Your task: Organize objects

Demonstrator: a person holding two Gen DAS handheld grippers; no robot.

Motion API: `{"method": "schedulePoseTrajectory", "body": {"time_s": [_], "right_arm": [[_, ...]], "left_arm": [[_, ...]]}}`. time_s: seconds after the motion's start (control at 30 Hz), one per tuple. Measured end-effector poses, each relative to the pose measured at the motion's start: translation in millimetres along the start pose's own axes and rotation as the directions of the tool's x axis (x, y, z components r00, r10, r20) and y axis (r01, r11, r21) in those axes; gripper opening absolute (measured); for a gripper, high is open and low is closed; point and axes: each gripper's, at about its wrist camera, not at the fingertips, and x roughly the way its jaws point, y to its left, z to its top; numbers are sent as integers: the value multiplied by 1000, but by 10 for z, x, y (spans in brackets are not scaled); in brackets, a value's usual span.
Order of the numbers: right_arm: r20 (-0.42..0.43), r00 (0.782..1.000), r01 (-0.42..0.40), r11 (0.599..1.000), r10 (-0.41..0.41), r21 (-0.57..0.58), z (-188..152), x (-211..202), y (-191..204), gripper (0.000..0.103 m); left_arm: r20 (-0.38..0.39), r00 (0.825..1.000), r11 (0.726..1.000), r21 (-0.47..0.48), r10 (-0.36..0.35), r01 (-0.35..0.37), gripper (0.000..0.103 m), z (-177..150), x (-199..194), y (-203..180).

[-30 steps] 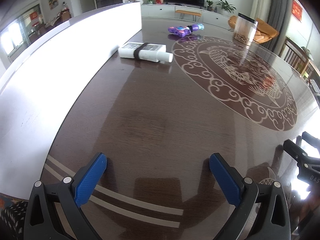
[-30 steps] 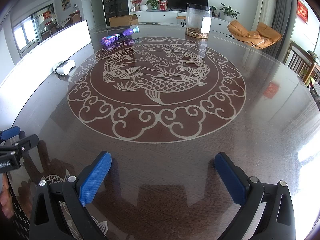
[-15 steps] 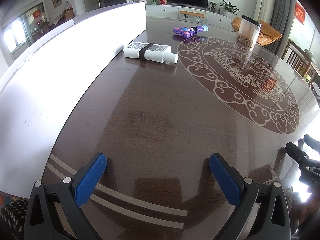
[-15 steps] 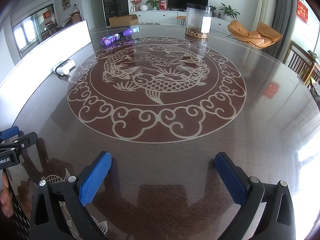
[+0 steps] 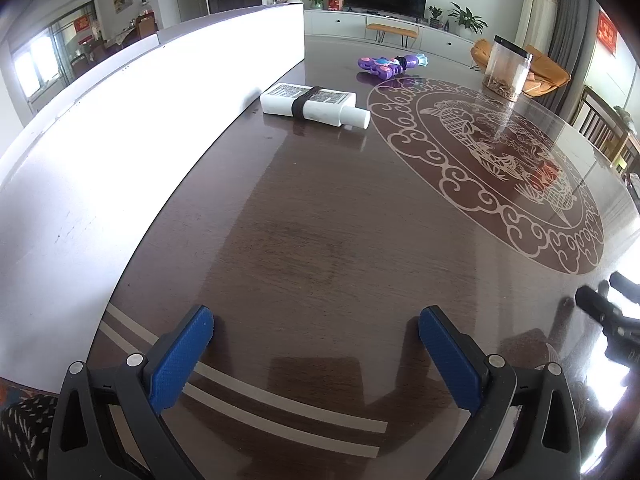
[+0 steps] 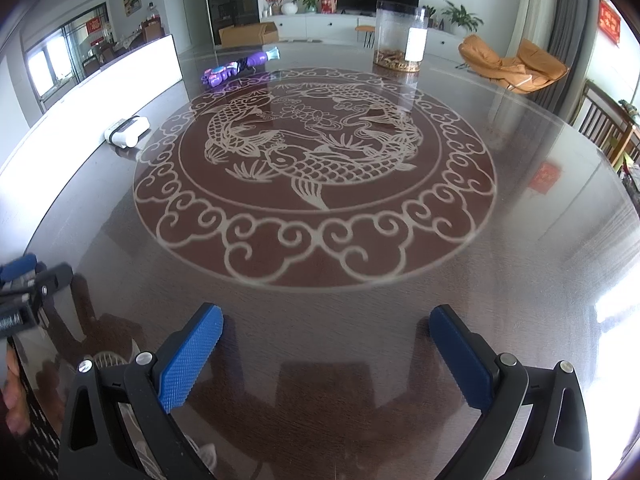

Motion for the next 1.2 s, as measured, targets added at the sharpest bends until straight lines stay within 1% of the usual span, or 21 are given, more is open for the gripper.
{"method": "schedulePoseTrajectory", "body": {"time_s": [0.07, 0.13, 0.23, 0.33, 0.4, 0.47, 0.57, 0.6, 0.63, 0.73, 0.8, 0.83, 0.87, 0.9, 0.97, 1.0, 1.03, 1.07, 1.13, 1.17, 1.2], "right_arm": [[13, 1000, -21, 1000, 22, -12, 186, 13, 28, 103], [42, 998, -33, 998, 36, -57, 462, 29, 123, 103], [69, 996, -37, 985, 49, -170, 1017, 182, 387, 103], [58, 997, -36, 973, 50, -227, 1646, 516, 657, 103], [40, 997, -56, 978, 65, -199, 2056, 762, 790, 103], [-9, 994, -107, 987, 107, -118, 2484, 1052, 902, 102], [-37, 990, -133, 991, 133, 6, 2895, 1376, 1004, 100], [-40, 991, -130, 991, 132, 35, 2970, 1441, 1018, 97], [-43, 990, -129, 989, 132, 73, 3057, 1524, 1033, 97], [-67, 994, -81, 988, 91, 133, 3213, 1724, 1061, 93], [-95, 993, -58, 986, 73, 158, 3261, 1847, 1064, 84], [-112, 991, -48, 985, 67, 165, 3273, 1908, 1071, 82], [-126, 990, -40, 985, 62, 167, 3281, 1953, 1078, 75], [-136, 989, -36, 985, 59, 167, 3278, 1992, 1086, 64], [-135, 988, -49, 985, 72, 167, 3256, 2011, 1096, 62], [-130, 989, -51, 987, 71, 151, 3231, 2001, 1116, 52], [-128, 990, -47, 993, 61, 111, 3202, 1987, 1167, 44], [-124, 991, -44, 997, 51, 58, 3167, 1966, 1232, 28], [-119, 992, -59, 993, 47, -101, 3041, 1892, 1448, 25], [-101, 994, -65, 975, 44, -212, 2931, 1813, 1603, 24], [-92, 994, -81, 953, 57, -292, 2822, 1742, 1723, 23]], "left_arm": [[0, 1000, 1000, -9, 6, -6, 103, 8, 9, 14], [1, 1000, 1000, -16, 10, -10, 103, 15, 14, 22], [-1, 1000, 999, -30, 19, -19, 103, 22, 19, 45], [-3, 999, 998, -58, 35, -35, 103, 18, 17, 105], [-5, 999, 996, -77, 46, -46, 103, 20, 21, 142], [-7, 999, 995, -88, 51, -51, 103, 32, 28, 168], [-7, 999, 994, -93, 51, -51, 103, 40, 38, 184], [-7, 999, 994, -93, 52, -52, 103, 45, 43, 186], [-8, 999, 994, -93, 54, -54, 103, 51, 50, 187], [-9, 998, 994, -91, 55, -56, 103, 63, 65, 185], [-9, 998, 994, -91, 55, -55, 103, 66, 69, 186], [-9, 998, 994, -92, 55, -56, 103, 61, 64, 185], [-8, 998, 994, -92, 56, -56, 103, 58, 60, 186], [-9, 998, 994, -92, 55, -56, 103, 58, 60, 186], [-8, 998, 994, -92, 56, -56, 103, 56, 58, 187], [-8, 998, 994, -93, 56, -57, 103, 61, 63, 189], [-8, 998, 994, -93, 56, -57, 103, 57, 60, 190], [-8, 998, 994, -93, 56, -57, 103, 60, 62, 192], [-8, 998, 994, -94, 56, -56, 103, 67, 71, 195], [-8, 998, 994, -94, 56, -56, 103, 71, 74, 194], [-7, 998, 994, -93, 55, -56, 103, 75, 78, 196]]}}
